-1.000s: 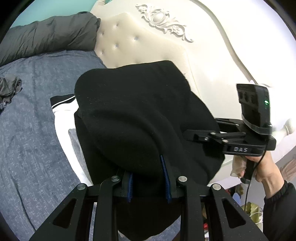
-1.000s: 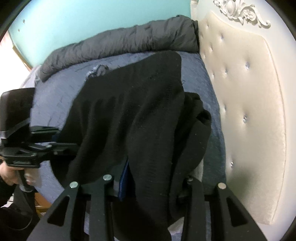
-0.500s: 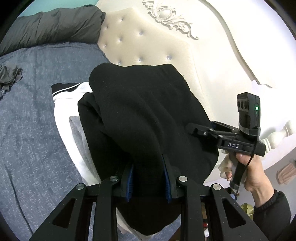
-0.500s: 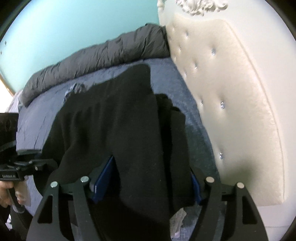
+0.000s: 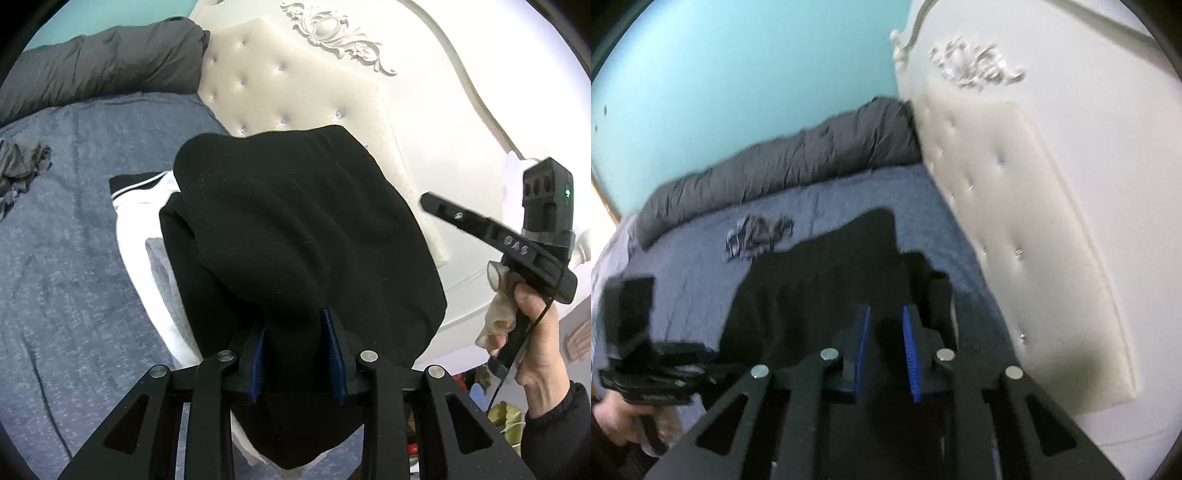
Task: Fold clothes
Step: 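Lower the black garment onto the grey and white clothes stack with both tools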
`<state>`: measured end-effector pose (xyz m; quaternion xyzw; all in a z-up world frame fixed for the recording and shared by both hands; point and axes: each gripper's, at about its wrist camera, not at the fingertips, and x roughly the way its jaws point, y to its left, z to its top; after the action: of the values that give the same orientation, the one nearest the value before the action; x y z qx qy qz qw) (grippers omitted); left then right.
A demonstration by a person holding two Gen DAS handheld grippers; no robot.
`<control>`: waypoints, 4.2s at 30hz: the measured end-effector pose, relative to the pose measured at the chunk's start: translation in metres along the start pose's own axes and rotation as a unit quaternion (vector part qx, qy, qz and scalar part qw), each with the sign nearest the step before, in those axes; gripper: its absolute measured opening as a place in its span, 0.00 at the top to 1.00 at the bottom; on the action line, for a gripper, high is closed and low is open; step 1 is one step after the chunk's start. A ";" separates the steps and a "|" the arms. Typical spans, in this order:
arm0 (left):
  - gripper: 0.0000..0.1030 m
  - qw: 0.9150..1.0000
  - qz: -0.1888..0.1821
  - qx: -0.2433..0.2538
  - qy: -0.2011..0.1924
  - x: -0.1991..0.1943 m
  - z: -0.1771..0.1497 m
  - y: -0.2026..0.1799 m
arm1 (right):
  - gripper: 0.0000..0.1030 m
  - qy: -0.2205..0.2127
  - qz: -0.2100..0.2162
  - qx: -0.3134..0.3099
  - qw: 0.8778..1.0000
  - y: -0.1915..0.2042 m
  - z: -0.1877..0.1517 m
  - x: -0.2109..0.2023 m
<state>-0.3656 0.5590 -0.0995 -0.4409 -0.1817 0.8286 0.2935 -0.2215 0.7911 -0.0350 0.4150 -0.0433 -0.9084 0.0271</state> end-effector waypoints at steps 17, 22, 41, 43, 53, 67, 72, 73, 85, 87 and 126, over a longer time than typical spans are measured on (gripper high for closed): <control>0.68 0.992 0.056 0.115 0.006 0.009 0.003 -0.044 | 0.87 0.023 -0.008 0.051 0.998 -0.027 -0.029 0.038; 0.68 0.991 0.071 0.113 0.027 0.025 -0.007 -0.033 | 0.88 0.026 -0.013 0.063 0.998 -0.036 -0.045 0.045; 0.68 0.987 0.084 0.135 0.005 0.006 -0.005 -0.055 | 0.88 -0.055 0.004 0.042 0.998 0.002 -0.075 -0.027; 0.68 0.987 0.086 0.139 0.012 0.011 -0.009 -0.058 | 0.88 -0.053 -0.009 0.033 0.998 0.005 -0.081 -0.025; 0.68 0.986 0.093 0.136 0.029 0.030 -0.023 -0.056 | 0.88 -0.038 -0.022 0.045 0.998 -0.004 -0.105 -0.004; 0.68 0.995 0.067 0.080 0.001 0.001 0.028 -0.045 | 0.88 -0.016 0.010 0.026 0.999 0.006 -0.008 -0.006; 0.68 0.992 0.100 0.079 0.008 0.019 0.058 -0.031 | 0.88 0.043 0.028 0.034 0.998 0.000 0.022 0.031; 0.68 0.992 0.103 0.076 0.010 0.023 0.063 -0.027 | 0.88 0.051 0.024 0.031 0.998 0.000 0.023 0.035; 0.68 0.990 0.111 0.072 0.047 0.063 0.068 -0.003 | 0.90 0.099 -0.015 0.042 0.994 -0.022 0.010 0.076; 0.68 0.990 0.110 0.071 0.044 0.059 0.067 -0.004 | 0.90 0.088 -0.007 0.045 0.995 -0.024 0.014 0.069; 0.68 0.995 0.075 0.068 -0.007 0.009 -0.022 -0.040 | 0.90 -0.006 -0.015 0.065 0.998 -0.021 -0.084 0.004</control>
<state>-0.3379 0.5962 -0.0952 -0.4264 -0.0930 0.8617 0.2588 -0.1605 0.8068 -0.0946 0.4109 -0.0964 -0.9065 -0.0138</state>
